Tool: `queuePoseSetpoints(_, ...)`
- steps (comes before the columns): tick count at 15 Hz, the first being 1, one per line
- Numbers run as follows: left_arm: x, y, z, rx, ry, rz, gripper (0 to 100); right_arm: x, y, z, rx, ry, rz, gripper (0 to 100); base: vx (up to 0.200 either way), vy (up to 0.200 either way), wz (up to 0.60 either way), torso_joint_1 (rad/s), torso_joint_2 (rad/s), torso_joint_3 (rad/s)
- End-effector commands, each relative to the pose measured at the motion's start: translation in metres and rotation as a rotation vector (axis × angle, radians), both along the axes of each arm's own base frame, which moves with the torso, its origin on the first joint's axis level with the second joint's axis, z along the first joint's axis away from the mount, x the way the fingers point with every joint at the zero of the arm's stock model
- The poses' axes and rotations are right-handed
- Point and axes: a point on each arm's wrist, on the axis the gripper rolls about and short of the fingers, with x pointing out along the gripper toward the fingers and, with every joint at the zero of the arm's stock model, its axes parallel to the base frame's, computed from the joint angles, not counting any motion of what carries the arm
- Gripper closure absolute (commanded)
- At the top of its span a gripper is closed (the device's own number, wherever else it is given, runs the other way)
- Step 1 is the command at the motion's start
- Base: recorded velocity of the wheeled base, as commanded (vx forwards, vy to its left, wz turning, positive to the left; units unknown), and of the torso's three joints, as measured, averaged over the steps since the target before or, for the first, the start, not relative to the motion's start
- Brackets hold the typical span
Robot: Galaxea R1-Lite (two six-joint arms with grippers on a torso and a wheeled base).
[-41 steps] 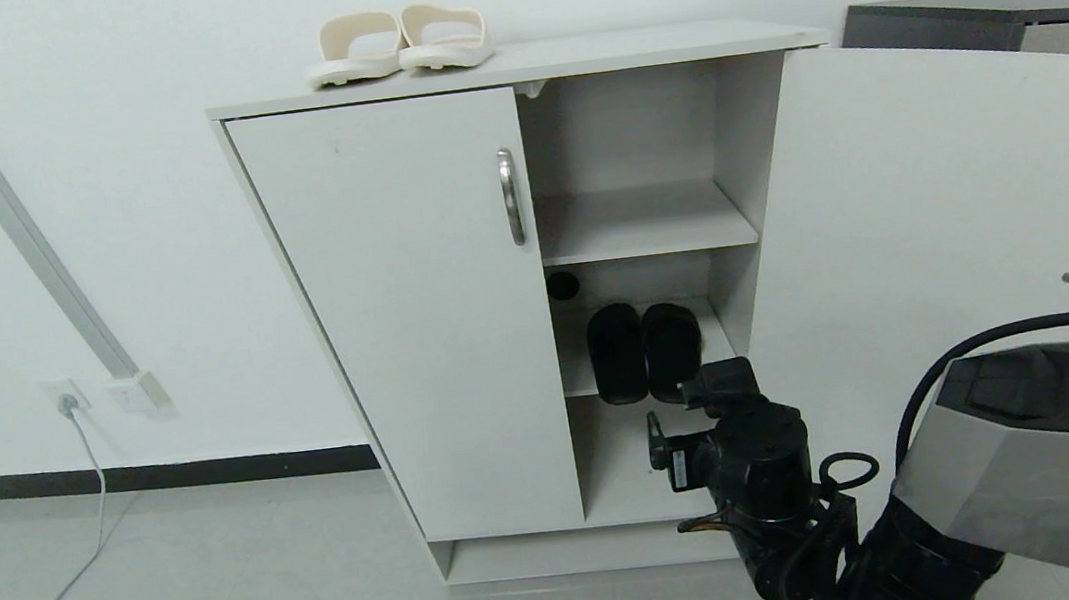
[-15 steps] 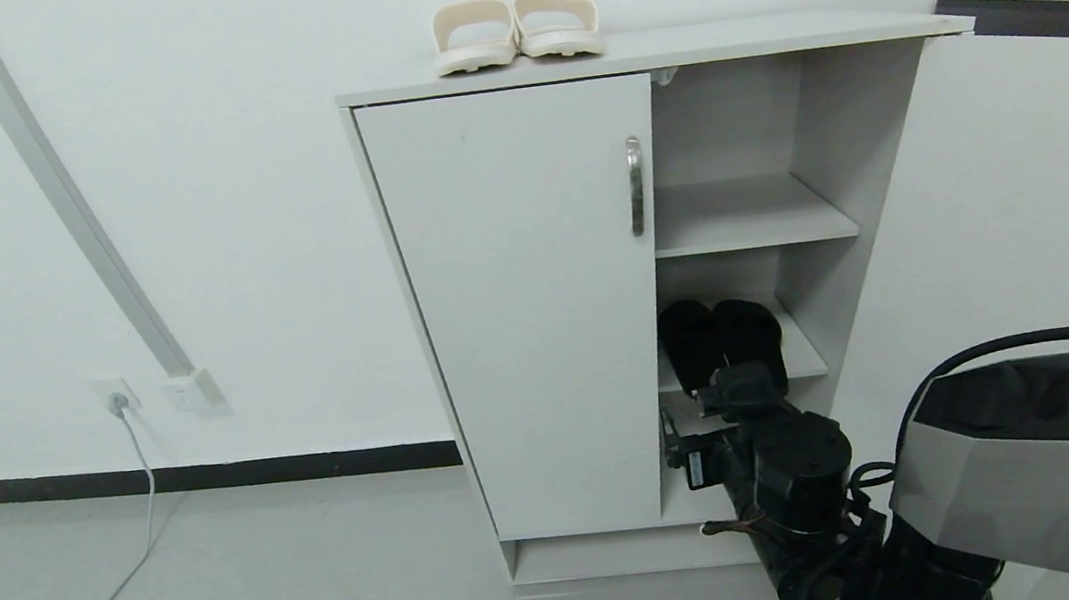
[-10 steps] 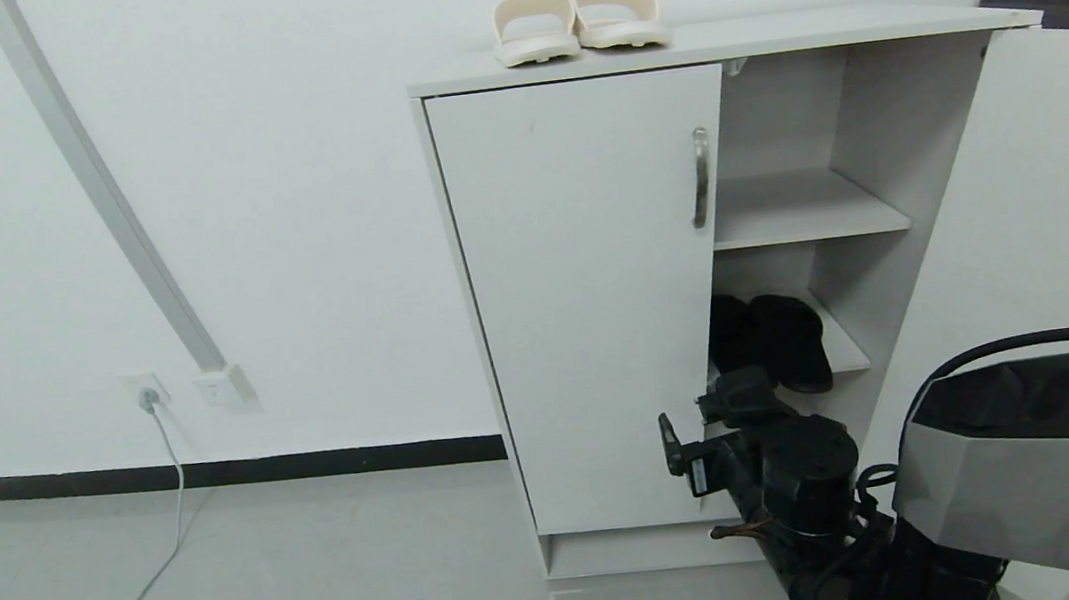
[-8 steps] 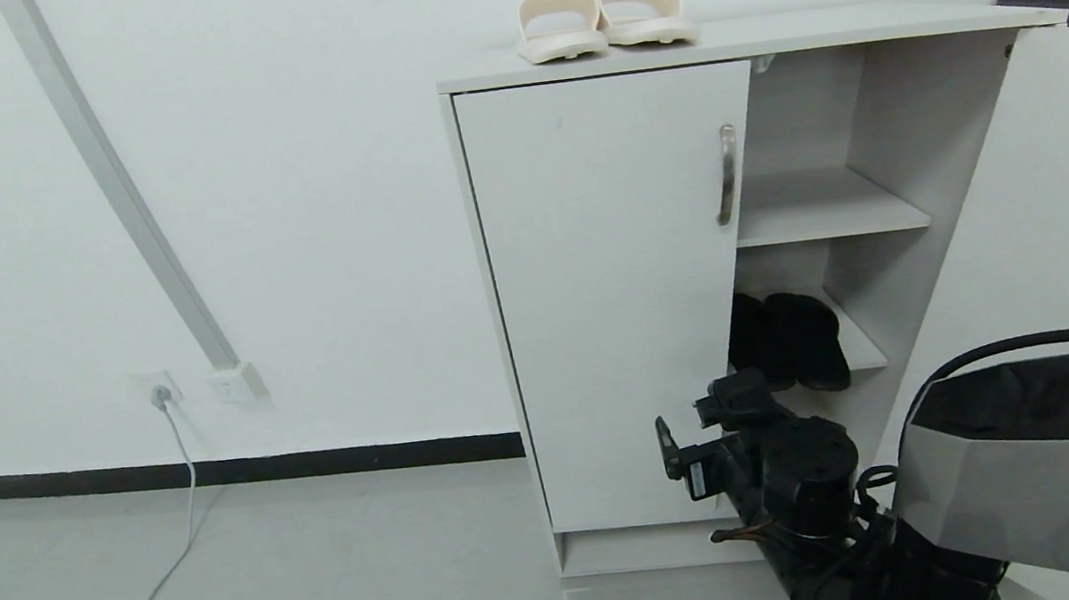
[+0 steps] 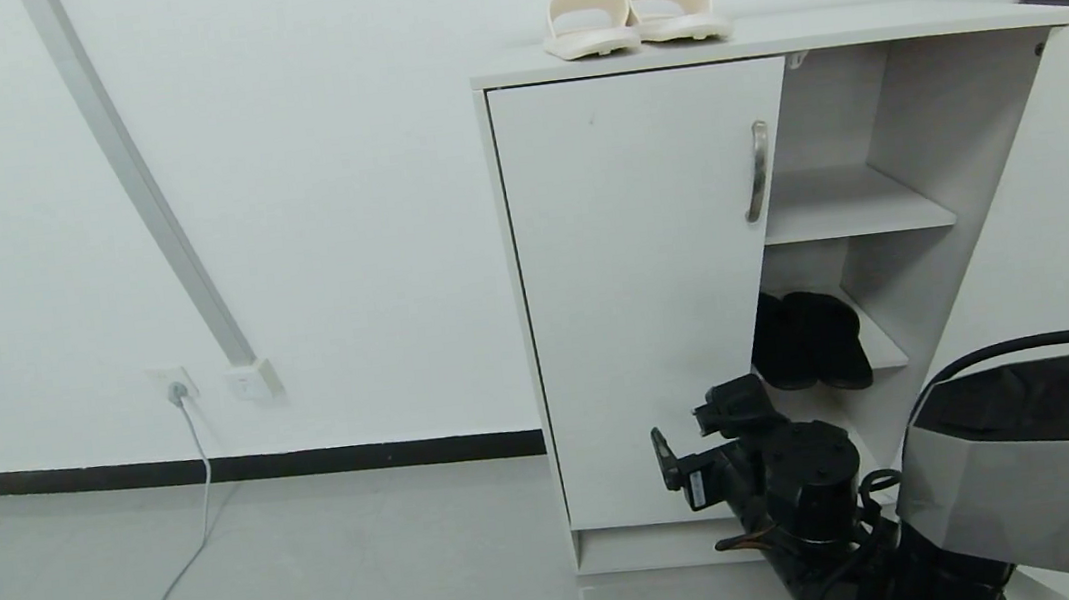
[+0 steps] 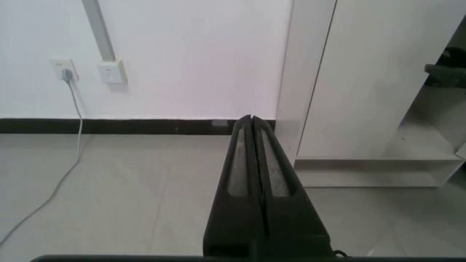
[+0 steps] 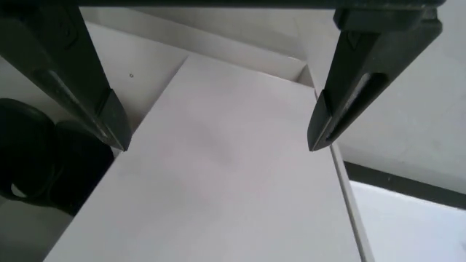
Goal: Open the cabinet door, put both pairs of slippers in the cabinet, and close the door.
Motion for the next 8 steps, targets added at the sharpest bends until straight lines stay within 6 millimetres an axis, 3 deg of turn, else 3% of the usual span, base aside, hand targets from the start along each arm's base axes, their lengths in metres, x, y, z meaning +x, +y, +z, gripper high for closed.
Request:
queuePoseSetpoints(1, 0.0, 0.0, 0.0, 0.0, 0.0, 0.001, 100, 0.0004, 0.0006, -0.0046, -0.006, 0.005, 0.0, 0, 0.0, 0.0, 0.0, 0.0, 0.0, 0.0)
queuePoseSetpoints(6, 0.0, 0.0, 0.0, -0.002, 0.0, 0.001, 100, 0.0011, 0.0004, -0.0055, -0.009, 0.006, -0.005, 0, 0.0, 0.0, 0.0, 0.0, 0.0, 0.0)
queuePoseSetpoints(8, 0.0, 0.0, 0.0, -0.002, 0.0, 0.001, 100, 0.0011, 0.0004, -0.0055, -0.011, 0.005, -0.004, 0, 0.0, 0.0, 0.0, 0.002, -0.21, -0.246)
